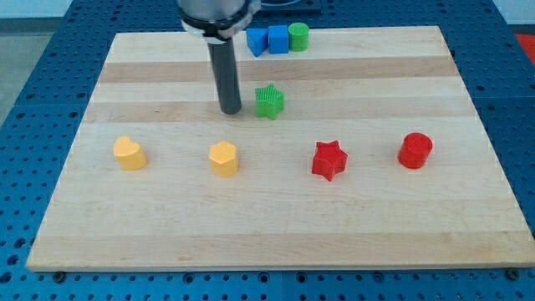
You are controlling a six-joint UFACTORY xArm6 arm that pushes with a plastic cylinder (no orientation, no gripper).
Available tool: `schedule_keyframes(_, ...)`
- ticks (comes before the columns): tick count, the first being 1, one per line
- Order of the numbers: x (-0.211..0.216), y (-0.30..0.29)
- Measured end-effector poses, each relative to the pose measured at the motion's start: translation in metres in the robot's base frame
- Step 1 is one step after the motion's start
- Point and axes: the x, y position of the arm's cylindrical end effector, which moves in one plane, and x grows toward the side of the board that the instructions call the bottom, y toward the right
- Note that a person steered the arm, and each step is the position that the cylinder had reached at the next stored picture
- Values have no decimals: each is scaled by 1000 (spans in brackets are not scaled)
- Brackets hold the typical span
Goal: Move the green star towards top right
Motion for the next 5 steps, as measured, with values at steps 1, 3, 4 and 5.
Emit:
schedule_keyframes(1, 8, 30)
schedule_keyframes(3, 35, 87)
schedule_keyframes(4, 31, 109)
schedule_keyframes(5, -21, 109)
